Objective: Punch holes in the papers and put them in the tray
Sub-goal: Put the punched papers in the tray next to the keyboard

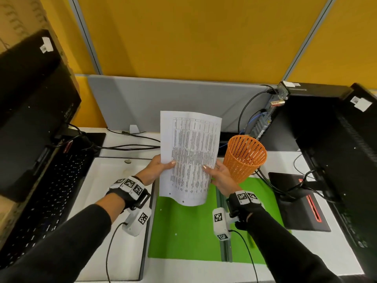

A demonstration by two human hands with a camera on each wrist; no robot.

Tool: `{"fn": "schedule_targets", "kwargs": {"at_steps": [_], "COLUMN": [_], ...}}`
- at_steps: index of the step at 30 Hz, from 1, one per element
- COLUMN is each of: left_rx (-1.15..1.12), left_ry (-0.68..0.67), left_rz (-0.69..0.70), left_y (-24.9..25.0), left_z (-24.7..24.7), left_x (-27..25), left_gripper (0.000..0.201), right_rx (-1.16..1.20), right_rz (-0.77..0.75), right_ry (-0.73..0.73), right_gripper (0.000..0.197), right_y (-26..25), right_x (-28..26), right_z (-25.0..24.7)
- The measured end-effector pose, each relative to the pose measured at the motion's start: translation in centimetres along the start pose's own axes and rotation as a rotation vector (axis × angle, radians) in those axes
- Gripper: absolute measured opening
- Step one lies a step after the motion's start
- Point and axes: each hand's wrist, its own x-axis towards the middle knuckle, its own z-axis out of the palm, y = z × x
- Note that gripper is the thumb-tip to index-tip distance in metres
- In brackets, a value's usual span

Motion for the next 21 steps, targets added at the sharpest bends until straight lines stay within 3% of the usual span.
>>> {"fn": "schedule_targets", "kwargs": {"at_steps": [4, 10, 13, 17, 21], "left_rx": [0.031, 0.027, 0.025, 0.054, 0.073], "left_ry": [0.177, 0.31, 0.299, 0.29, 0.291], "left_rz": [0.062, 0.195, 0.161, 0.096, 0.111], "left_y": [-0.9, -3.9, -5.2, -6.5, -5.0], "left_z": [-0.4, 1.7, 3.1, 3.8, 2.8], "left_x": [0.0, -0.4, -0.4, -0.2, 0.1], "left_gripper": [0.038, 0.033, 0.037, 0.037, 0.037], "right_rx": [-0.109, -0.325, -0.355, -0.394, -0.427], "right_rz": [-0.145, -0.404, -0.378, -0.276, -0.344], "right_ry": [0.229, 0.406, 0.432, 0.496, 0.514], "right_gripper": [0.027, 0.034, 0.04, 0.03, 0.009], "right_y": [-0.8, 0.7, 3.2, 6.4, 4.1], "right_x": [-0.1, -0.7, -1.1, -0.7, -0.5], "right_z": [-0.2, 0.9, 1.1, 0.3, 1.1]}}
